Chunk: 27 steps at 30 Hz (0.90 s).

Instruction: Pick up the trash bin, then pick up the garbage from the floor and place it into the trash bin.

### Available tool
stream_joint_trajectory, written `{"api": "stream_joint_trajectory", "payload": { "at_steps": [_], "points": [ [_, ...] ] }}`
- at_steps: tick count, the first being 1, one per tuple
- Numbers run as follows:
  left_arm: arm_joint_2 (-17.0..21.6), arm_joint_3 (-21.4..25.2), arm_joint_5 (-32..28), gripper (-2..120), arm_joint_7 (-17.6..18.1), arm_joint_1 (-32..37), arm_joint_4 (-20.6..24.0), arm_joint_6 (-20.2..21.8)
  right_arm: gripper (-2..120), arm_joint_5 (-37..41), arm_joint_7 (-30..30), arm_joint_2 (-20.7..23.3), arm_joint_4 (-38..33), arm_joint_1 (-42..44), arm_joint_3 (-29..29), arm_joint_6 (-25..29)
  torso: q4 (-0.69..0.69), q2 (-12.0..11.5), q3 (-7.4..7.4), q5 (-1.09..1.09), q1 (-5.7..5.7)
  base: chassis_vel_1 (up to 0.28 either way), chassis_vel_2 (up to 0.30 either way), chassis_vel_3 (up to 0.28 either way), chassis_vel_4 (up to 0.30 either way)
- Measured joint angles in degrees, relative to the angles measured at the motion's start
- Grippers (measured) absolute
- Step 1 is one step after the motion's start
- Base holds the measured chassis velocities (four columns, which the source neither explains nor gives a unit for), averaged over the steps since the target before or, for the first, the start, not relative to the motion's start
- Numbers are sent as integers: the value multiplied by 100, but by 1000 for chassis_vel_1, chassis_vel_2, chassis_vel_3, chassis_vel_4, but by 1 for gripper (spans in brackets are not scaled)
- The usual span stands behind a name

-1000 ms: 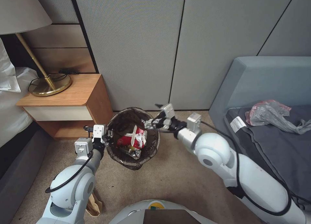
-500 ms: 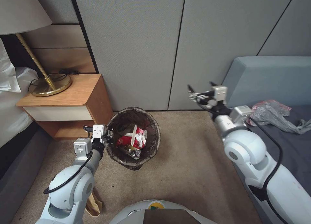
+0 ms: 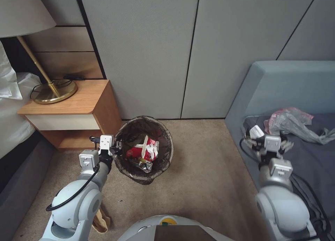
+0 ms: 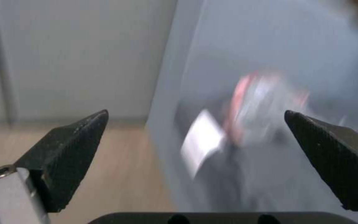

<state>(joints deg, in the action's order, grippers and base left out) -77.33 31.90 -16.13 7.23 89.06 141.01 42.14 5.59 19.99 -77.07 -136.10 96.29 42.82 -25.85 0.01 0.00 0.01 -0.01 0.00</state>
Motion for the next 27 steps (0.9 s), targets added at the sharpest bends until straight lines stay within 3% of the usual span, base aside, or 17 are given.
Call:
{"api": "stream_joint_trajectory", "payload": {
  "at_steps": [8, 14, 27],
  "points": [
    [-4, 15, -31, 0, 52, 46, 58, 0, 100, 384, -153, -36, -183, 15, -12, -893, -2, 0, 0, 0, 0, 0, 0, 0, 0],
    [-13, 5, -57, 0, 178, 73, 77, 0, 100, -80, -374, -129, -18, -43, -137, -584, -1, 0, -1, 1, 0, 0, 0, 0, 0],
    [-32, -17, -286, 0, 387, 74, 129, 0, 100, -240, -339, -209, 166, -31, -273, -336, 0, 0, -1, 1, 0, 0, 0, 0, 0]
  ]
}}
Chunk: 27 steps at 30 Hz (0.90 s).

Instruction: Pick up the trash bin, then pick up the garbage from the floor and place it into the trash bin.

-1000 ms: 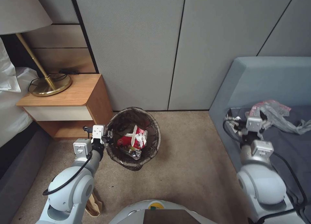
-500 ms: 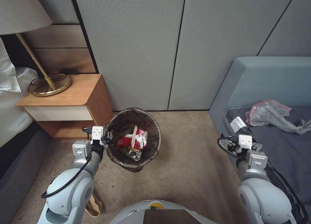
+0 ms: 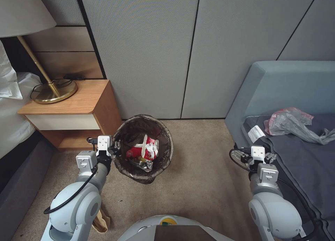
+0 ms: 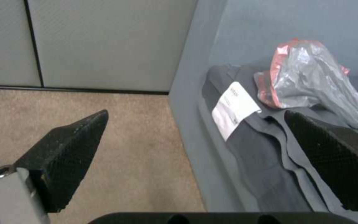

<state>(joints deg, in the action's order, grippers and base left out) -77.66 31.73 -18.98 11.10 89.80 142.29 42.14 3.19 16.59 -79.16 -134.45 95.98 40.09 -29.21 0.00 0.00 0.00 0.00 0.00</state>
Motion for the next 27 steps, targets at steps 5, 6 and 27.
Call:
{"api": "stream_joint_trajectory", "payload": {
  "at_steps": [5, 6, 27],
  "points": [
    [3, 6, -49, 0, 27, -3, 9, 0, 100, -1, 5, 6, 15, -22, -1, 7, 0, 0, 0, 0, 0, 0, 0, 0, 0],
    [3, 8, -73, 0, 40, -3, 13, 0, 100, -1, 6, 9, 19, -33, -1, 10, 0, 0, 0, 0, 0, 0, 0, 0, 0],
    [-26, 35, -192, 0, 47, -75, 0, 0, 100, 115, 102, 159, 210, -324, -94, 1, 0, 0, 0, 0, 0, 31, 35, 32, 30]
  ]
}}
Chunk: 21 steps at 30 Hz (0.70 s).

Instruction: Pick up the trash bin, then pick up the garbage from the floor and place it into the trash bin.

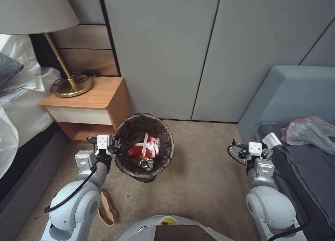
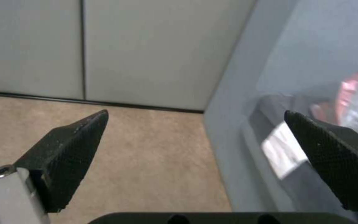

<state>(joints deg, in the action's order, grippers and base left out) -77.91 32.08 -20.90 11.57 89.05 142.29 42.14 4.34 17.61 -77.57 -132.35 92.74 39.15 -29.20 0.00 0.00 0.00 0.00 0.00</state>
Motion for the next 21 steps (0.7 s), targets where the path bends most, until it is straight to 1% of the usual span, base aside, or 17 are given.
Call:
{"api": "stream_joint_trajectory", "payload": {
  "at_steps": [21],
  "points": [
    [-23, 30, -13, 0, -1, -32, -57, 0, 100, 14, 0, 70, 78, -113, -48, -32, 0, 0, 0, 0, 0, 62, 59, 63, 66]
  ]
}}
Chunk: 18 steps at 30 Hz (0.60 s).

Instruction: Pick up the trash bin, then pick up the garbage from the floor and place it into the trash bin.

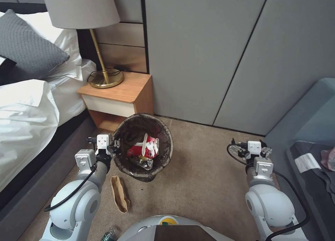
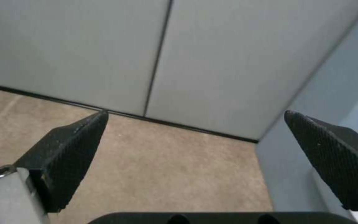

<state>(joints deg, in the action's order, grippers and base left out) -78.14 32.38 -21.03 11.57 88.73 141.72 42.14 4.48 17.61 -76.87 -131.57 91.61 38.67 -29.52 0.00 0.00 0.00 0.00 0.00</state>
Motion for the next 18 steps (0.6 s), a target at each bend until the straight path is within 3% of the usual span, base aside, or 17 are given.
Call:
{"api": "stream_joint_trajectory", "payload": {
  "at_steps": [18],
  "points": [
    [43, 9, -109, 0, 50, 8, 2, 0, 100, 0, 20, 31, 11, 17, -79, -15, 1, 0, 0, 0, 0, 66, 58, 70, 62]
  ]
}}
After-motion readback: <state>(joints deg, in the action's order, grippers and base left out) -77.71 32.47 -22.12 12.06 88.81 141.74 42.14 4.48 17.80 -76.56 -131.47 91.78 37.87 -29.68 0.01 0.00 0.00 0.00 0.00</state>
